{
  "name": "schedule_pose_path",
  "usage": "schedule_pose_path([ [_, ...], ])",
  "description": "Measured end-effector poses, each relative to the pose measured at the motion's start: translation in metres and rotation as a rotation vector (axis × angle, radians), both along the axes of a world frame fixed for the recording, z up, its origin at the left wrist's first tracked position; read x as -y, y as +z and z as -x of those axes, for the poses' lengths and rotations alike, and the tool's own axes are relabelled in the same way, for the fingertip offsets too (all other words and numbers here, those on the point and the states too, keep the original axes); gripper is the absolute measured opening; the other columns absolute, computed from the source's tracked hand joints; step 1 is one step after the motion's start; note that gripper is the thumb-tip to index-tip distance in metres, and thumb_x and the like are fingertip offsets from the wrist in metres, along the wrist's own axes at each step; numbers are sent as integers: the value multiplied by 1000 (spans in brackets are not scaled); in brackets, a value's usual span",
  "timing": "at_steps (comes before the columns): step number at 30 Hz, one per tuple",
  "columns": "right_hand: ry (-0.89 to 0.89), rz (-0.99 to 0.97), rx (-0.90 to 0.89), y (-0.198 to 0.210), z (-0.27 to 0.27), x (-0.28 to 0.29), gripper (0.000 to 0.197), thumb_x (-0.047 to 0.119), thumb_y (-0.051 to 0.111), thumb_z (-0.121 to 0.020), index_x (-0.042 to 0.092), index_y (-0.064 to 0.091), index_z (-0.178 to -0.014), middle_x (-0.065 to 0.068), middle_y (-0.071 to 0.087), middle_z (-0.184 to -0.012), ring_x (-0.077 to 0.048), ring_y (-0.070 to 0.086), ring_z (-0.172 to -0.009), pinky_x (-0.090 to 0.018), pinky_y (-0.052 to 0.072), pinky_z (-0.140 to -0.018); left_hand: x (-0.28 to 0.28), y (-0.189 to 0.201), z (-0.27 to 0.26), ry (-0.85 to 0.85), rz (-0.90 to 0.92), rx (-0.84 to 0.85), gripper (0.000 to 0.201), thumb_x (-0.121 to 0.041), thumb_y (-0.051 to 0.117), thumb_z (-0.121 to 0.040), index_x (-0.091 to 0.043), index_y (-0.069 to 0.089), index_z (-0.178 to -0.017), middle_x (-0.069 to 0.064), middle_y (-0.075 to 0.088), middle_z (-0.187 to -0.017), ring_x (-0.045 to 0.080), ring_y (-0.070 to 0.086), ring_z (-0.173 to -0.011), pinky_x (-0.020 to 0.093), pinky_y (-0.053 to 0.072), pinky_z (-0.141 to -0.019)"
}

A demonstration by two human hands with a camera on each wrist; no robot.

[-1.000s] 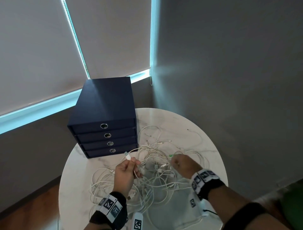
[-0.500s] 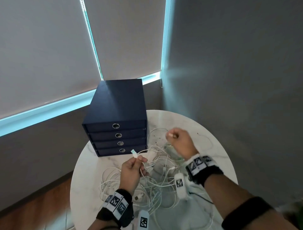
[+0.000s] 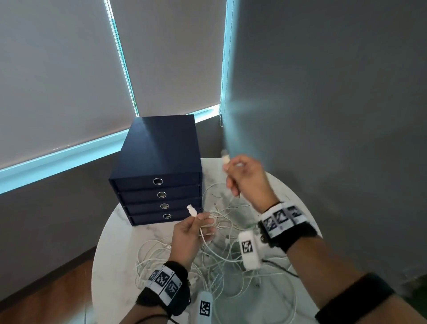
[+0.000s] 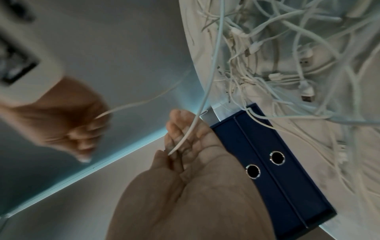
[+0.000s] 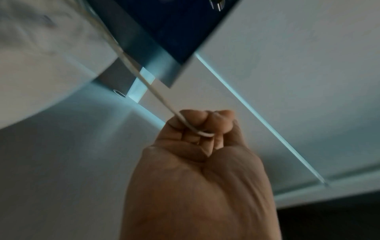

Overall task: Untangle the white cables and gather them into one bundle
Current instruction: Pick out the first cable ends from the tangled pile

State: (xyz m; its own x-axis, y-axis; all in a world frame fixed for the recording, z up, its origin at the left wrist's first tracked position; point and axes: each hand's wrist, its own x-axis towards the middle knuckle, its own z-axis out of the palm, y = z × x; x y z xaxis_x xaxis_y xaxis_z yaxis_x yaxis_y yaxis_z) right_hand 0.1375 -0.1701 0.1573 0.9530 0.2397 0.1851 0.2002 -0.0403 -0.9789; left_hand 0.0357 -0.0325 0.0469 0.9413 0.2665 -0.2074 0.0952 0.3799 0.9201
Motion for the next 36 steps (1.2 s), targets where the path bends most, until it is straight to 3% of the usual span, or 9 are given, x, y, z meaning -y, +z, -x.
schedule_pose_path([
  [7, 56, 324, 2, -73, 32, -27, 11, 12, 60, -88, 14, 69, -81, 2, 68, -65, -4, 57, -53, -24, 50, -55, 9, 14, -8, -46, -16, 40, 31, -21, 46, -105, -1, 70, -107, 16, 76, -98, 28, 74, -88, 38, 61, -76],
  [12, 298, 507, 120, -85, 40, -24, 42, 15, 43, -93, 27, 61, -129, 8, 72, -109, 1, 65, -92, -20, 51, -88, 9, 3, -13, 103, 75, -20, 30, -18, 45, -105, -1, 66, -92, 10, 71, -74, 19, 68, -68, 27, 55, -59],
  [14, 376, 525, 102, -86, 42, -16, 46, 16, 44, -96, 31, 48, -140, 21, 67, -101, 11, 60, -84, -13, 47, -83, 1, 3, -19, 212, 191, -37, 27, -16, 44, -106, -1, 63, -92, 12, 69, -75, 21, 67, -69, 28, 55, -61],
  [17, 304, 612, 131, -93, 33, 9, 23, 31, 48, -100, 28, 62, -118, 10, 64, -76, 0, 58, -67, -24, 49, -70, -32, 8, -34, 392, 482, 22, 27, -14, 40, -106, -7, 55, -86, 8, 61, -71, 24, 67, -70, 38, 60, -70],
  [21, 184, 638, 4, -115, 5, 73, 30, 29, 58, -96, 9, 69, -76, 12, 60, -57, 3, 51, -55, -20, 41, -64, -88, 28, -44, 522, 619, 87, 31, -14, 34, -103, -19, 43, -74, -3, 39, -57, 10, 41, -41, 19, 43, -44],
  [26, -121, 749, -237, -143, -25, 168, 31, 23, 64, -92, 24, 71, -62, 9, 64, -55, -10, 58, -62, -30, 44, -68, -128, 36, -37, 565, 423, 114, 28, -13, 34, -95, -24, 39, -71, -9, 22, -48, 8, 17, -38, 18, 12, -35],
  [29, -262, 734, -280, -135, -37, 182, 15, 21, 68, -88, 20, 76, -75, -2, 69, -75, -22, 61, -79, -27, 42, -67, -116, 36, -34, 546, 235, 96, 27, -14, 38, -96, -23, 44, -71, -10, 23, -46, 7, 17, -37, 16, 12, -39],
  [32, -244, 544, -264, -108, -40, 156, 23, 11, 61, -93, 13, 71, -71, -6, 55, -55, -21, 50, -50, -25, 39, -52, -83, 29, -34, 469, 3, 105, 30, -21, 39, -104, -21, 50, -76, -10, 28, -47, 6, 21, -37, 15, 16, -39],
  [36, -79, 284, -161, -58, -29, 99, 25, 3, 57, -94, 9, 69, -73, -17, 56, -57, -22, 49, -48, -26, 40, -50, -37, 17, -34, 288, -233, 161, 27, -24, 45, -106, -16, 58, -84, -8, 32, -52, 8, 26, -44, 22, 21, -42],
])
